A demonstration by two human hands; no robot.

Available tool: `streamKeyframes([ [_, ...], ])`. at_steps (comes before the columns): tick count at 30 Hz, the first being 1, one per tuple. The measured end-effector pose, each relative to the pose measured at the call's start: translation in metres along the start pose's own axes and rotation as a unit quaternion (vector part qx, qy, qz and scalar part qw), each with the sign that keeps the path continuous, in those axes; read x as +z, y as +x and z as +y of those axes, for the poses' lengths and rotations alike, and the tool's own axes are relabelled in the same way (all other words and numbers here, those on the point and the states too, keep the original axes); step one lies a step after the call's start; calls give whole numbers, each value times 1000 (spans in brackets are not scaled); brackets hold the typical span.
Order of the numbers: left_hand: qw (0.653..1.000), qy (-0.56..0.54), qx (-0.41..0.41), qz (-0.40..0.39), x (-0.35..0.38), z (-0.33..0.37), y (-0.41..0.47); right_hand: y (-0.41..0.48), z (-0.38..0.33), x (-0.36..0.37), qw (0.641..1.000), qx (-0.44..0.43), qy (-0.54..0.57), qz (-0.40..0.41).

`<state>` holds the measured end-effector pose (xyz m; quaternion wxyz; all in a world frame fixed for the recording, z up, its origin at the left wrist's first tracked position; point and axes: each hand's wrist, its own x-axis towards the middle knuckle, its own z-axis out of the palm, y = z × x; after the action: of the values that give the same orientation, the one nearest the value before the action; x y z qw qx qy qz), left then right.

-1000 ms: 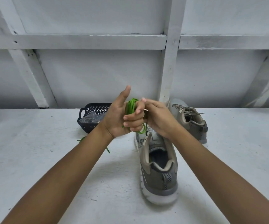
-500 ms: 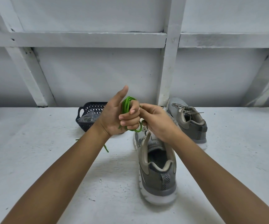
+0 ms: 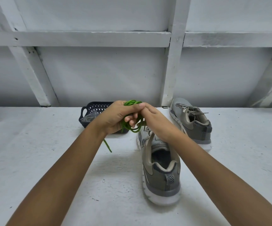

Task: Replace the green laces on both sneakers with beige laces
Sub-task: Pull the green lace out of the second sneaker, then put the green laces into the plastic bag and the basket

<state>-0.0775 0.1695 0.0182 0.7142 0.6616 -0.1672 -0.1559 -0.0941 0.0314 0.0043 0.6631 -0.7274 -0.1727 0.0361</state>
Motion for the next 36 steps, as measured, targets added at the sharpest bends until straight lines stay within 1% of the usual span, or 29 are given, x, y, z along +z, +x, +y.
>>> streamKeyframes([
  [2, 999, -2, 16, 49, -4, 0, 1, 3, 1, -1, 998, 26, -35, 40],
  [4, 997, -8, 25, 77, -12, -2, 0, 6, 1, -2, 993, 55, -85, 53],
  [8, 996, 20, 13, 82, -27, -7, -4, 11, -6, -3, 974, 52, -219, 16],
  [11, 992, 68, -10, 103, -39, -12, -10, 19, -12, -3, 956, 63, -284, -28],
  [13, 989, 77, -24, 124, -42, -14, -15, 27, -12, 0, 957, 101, -266, -58],
  [16, 980, 93, -40, 169, -53, -25, -21, 43, -3, 12, 968, 178, -159, -83],
  [18, 965, 151, -52, 207, -64, -35, -23, 53, 5, 19, 964, 224, -113, -92],
  [20, 949, 200, -82, 230, -71, -44, -28, 60, 11, 27, 949, 275, -99, -116],
  [23, 915, 299, -138, 235, -76, -58, -36, 64, 22, 41, 919, 329, -153, -157],
  [26, 866, 418, -161, 222, -78, -68, -40, 63, 35, 53, 896, 348, -204, -185],
  [28, 841, 466, -170, 216, -77, -73, -41, 62, 41, 58, 885, 359, -226, -192],
  [32, 807, 523, -178, 209, -72, -79, -40, 59, 48, 63, 864, 380, -254, -213],
  [34, 796, 534, -178, 220, -69, -81, -40, 56, 49, 61, 861, 380, -258, -216],
  [36, 781, 559, -177, 215, -67, -83, -41, 53, 49, 59, 867, 373, -254, -213],
])
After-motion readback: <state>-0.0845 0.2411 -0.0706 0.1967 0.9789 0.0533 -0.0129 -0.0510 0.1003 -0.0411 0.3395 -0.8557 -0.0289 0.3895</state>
